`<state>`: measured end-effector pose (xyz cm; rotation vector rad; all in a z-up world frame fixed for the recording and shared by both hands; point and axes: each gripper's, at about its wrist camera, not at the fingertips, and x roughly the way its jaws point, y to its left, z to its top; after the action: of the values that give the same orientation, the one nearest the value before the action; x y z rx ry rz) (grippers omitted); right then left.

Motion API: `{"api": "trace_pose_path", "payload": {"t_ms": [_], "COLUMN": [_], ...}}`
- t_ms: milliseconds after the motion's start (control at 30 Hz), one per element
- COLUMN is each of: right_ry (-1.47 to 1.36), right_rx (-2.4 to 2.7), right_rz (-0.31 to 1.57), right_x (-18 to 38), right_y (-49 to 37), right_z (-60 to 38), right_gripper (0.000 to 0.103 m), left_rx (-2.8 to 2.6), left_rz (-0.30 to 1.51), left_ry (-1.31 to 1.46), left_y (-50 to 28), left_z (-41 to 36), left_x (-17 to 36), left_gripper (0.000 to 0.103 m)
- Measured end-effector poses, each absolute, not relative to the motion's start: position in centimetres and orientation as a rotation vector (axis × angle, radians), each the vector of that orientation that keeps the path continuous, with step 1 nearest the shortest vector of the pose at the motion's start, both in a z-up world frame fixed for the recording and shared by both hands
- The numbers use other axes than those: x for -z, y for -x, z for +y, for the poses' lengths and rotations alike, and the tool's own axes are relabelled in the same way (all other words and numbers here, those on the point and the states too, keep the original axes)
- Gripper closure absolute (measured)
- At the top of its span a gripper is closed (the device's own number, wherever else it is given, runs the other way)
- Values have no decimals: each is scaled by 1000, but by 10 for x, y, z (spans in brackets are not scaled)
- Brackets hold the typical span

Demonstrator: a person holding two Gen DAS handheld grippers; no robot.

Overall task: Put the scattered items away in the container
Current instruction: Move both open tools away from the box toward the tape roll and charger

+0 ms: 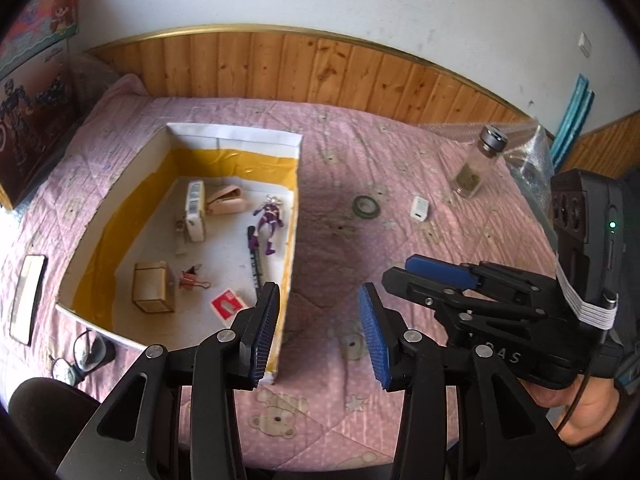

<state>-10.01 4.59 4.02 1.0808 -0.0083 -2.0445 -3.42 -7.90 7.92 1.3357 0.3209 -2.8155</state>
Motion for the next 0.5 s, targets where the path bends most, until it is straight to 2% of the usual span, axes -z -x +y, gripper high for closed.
{"api": "trace_pose_path", "payload": {"t_ms": [500], "right_ry": [-1258], "right_rx": [2180], "right_rz": [-284], "right_x": [9], "right_y": [158], "right_z": [142], "right_gripper": [68], "left_rx": [2814], "left_rz": [188], "left_ry": [-1513], "left_y": [121], "left_z": [2], "left_x": [-42], "left_gripper": [56]}}
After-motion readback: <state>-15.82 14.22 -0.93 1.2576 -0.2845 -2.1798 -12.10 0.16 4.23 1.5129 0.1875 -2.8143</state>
